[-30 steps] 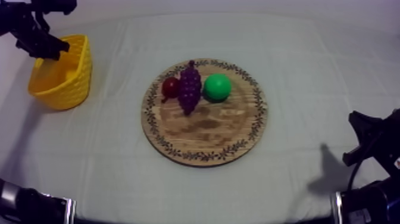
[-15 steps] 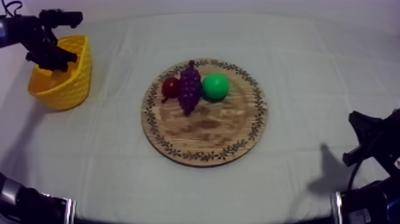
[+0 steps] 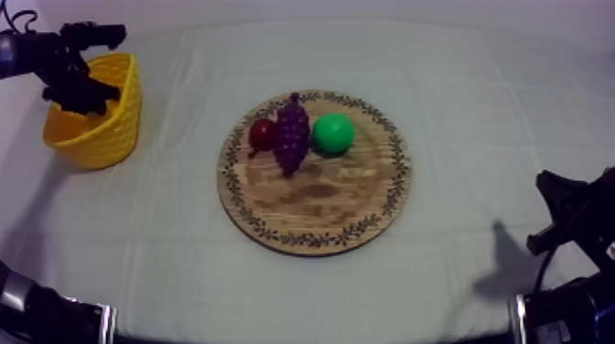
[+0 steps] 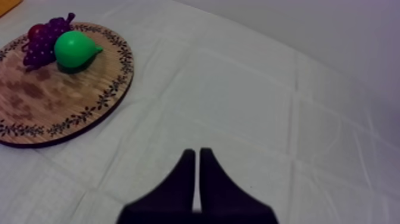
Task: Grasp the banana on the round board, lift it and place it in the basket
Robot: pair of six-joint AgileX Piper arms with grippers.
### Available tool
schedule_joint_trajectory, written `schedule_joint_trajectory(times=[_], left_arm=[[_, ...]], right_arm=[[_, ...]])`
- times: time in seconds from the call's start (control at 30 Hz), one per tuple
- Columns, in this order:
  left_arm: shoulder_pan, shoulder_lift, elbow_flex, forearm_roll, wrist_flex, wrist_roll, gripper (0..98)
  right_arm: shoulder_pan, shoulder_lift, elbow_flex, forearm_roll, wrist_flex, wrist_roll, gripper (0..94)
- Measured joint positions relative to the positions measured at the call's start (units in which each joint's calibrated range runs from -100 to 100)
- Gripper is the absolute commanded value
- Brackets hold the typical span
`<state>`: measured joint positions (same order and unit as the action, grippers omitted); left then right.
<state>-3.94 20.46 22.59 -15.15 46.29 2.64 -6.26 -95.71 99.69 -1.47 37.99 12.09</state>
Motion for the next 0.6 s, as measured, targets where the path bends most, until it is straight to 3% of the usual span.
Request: schedule_joint_trajectory(times=[0.2, 0.47, 0.6], left_arm=[[0.2, 0.0, 0.5, 0.31, -1.1, -0.4, 46.0], [2.0, -4.8, 4.1, -0.28, -5.0, -0.3, 28.0], [3.5, -10.1, 7.4, -2.00, -6.8, 2.1, 18.4]], right_arm=[[0.0, 0.0, 0.0, 0.0, 0.0, 0.0, 0.5], [0.0, 0.0, 0.0, 0.0, 0.0, 0.0, 0.5], [0.0, 0.0, 0.0, 0.0, 0.1, 0.0, 0.5]])
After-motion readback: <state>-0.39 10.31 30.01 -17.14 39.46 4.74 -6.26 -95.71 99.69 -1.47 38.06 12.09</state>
